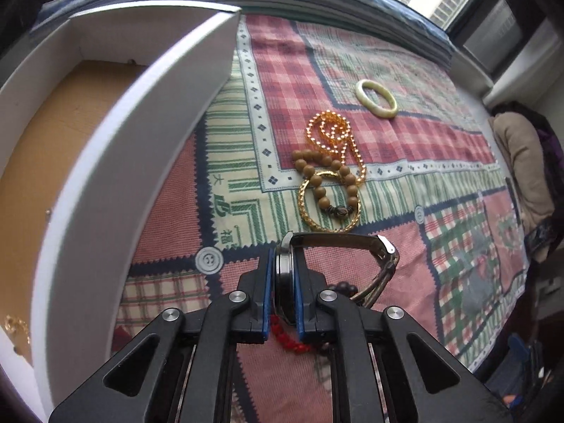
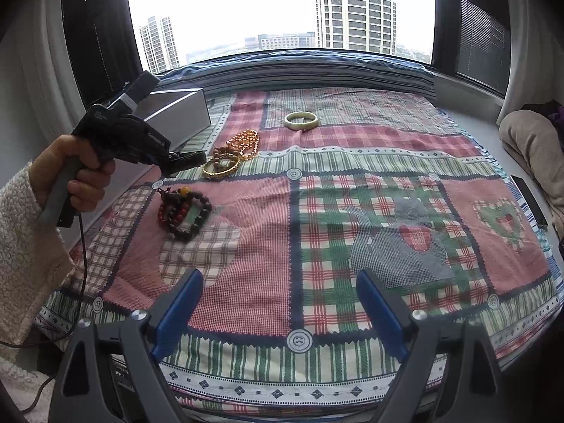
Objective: Organize jewelry
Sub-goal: 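Close the left gripper on the black watch strap, then grasp the black beaded bracelet with the right gripper while the left gripper holds the watch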
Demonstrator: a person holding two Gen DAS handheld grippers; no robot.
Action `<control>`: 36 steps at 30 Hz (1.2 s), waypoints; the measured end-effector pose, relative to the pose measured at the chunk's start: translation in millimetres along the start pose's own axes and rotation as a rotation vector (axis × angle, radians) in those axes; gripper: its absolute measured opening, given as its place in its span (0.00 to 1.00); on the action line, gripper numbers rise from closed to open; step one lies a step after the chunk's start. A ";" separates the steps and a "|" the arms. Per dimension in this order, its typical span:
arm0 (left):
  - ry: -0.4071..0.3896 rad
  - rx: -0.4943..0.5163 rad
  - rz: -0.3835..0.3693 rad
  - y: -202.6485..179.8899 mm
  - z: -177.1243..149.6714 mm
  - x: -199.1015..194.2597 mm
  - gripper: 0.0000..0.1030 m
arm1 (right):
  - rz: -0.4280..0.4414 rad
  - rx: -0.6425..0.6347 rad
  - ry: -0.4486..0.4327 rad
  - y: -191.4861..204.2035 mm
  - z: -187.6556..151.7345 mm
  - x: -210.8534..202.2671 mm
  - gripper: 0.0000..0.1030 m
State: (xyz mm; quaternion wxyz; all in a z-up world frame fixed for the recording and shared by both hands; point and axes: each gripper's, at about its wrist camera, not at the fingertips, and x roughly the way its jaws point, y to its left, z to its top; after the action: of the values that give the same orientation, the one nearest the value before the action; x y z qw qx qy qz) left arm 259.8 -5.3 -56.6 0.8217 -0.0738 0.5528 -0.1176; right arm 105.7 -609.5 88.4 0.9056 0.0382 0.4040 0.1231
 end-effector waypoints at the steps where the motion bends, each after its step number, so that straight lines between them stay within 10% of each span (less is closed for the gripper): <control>1: -0.022 -0.014 0.002 8.0 -5.2 -12.7 0.08 | 0.033 0.008 0.014 -2.1 9.9 4.6 0.88; 12: -0.129 -0.136 0.002 58.2 -77.9 -81.1 0.08 | 0.318 -0.219 0.200 88.1 44.9 106.5 0.85; 19: -0.173 -0.139 0.012 65.5 -104.4 -101.2 0.08 | 0.366 -0.303 0.255 122.0 48.1 147.6 0.41; 25: -0.160 -0.146 -0.007 69.3 -114.7 -96.1 0.08 | 0.331 -0.395 0.346 125.5 37.7 172.0 0.33; 27: -0.151 -0.148 -0.010 69.9 -116.8 -94.2 0.08 | 0.315 -0.413 0.337 124.2 37.2 170.2 0.11; 36: -0.213 -0.142 -0.006 72.3 -111.9 -135.1 0.08 | 0.471 -0.212 0.237 99.8 86.5 95.1 0.11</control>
State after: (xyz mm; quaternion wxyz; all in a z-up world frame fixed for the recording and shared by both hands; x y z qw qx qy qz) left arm 115.5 102.2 3.3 0.8681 -0.1457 0.4690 -0.0720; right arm 211.7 -486.3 94.5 0.7973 0.0212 0.4721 0.3754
